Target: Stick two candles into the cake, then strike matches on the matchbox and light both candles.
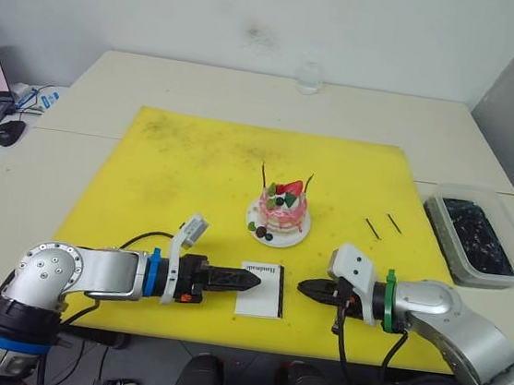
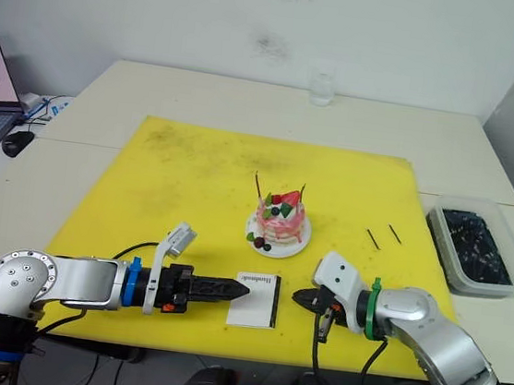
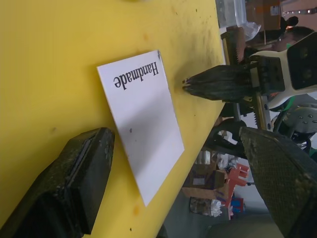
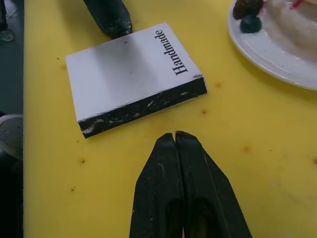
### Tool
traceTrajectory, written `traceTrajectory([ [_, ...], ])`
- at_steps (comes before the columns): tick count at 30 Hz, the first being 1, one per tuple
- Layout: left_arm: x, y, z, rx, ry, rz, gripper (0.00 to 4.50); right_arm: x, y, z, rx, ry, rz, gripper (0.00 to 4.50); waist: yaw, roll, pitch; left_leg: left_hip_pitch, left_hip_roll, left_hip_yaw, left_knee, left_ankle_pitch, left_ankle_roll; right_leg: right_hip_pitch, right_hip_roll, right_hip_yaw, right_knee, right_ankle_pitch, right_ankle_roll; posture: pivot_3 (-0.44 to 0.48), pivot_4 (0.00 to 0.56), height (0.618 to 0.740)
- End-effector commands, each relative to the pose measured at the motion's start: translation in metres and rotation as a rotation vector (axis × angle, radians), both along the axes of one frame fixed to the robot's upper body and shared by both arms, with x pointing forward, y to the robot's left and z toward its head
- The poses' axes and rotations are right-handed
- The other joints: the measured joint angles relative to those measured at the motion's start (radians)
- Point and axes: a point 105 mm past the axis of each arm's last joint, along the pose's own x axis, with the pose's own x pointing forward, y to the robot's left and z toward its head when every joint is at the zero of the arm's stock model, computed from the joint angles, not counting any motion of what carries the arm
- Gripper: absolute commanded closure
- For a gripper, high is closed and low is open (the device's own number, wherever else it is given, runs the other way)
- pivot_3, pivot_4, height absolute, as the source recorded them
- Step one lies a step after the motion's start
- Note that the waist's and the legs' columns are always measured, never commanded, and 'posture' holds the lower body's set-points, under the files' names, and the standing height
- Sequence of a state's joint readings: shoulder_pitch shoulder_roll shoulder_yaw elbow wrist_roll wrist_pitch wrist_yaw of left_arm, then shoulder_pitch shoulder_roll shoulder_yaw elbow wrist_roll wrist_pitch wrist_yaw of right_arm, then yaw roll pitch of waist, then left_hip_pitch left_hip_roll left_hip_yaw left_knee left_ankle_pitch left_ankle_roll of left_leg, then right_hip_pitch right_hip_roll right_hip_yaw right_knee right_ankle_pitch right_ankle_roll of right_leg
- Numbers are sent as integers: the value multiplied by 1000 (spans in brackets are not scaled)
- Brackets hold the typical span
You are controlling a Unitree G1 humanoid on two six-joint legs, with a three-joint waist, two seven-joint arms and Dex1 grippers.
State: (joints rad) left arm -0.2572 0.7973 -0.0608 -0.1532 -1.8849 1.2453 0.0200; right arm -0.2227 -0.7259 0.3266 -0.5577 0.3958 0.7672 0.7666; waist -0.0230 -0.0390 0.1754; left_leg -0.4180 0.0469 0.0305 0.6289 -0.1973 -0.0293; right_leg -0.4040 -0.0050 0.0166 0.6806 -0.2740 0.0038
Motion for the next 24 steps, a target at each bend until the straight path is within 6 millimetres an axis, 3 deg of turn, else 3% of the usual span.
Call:
traceTrajectory([
  [1,-2,-10,0,-11,4,-26,0,1,8,1,-6,2,28,4486,1,0,0,0,0,0,0,0,0,0,0,0,0,0,0,0,150,740],
  [11,-6,-16,-12,12,24,-11,0,3,34,3,2,-5,103,4486,7,0,0,0,0,0,0,0,0,0,0,0,0,0,0,0,150,740],
  [21,-8,-19,-18,31,14,-6,0,2,39,9,18,-7,117,4486,19,0,0,0,0,0,0,0,0,0,0,0,-1,0,0,0,150,740],
  [24,-4,-17,-25,83,-9,9,621,1,39,9,20,-2,111,4500,22,0,0,0,-1,0,0,0,0,0,0,0,-1,0,0,0,150,740],
])
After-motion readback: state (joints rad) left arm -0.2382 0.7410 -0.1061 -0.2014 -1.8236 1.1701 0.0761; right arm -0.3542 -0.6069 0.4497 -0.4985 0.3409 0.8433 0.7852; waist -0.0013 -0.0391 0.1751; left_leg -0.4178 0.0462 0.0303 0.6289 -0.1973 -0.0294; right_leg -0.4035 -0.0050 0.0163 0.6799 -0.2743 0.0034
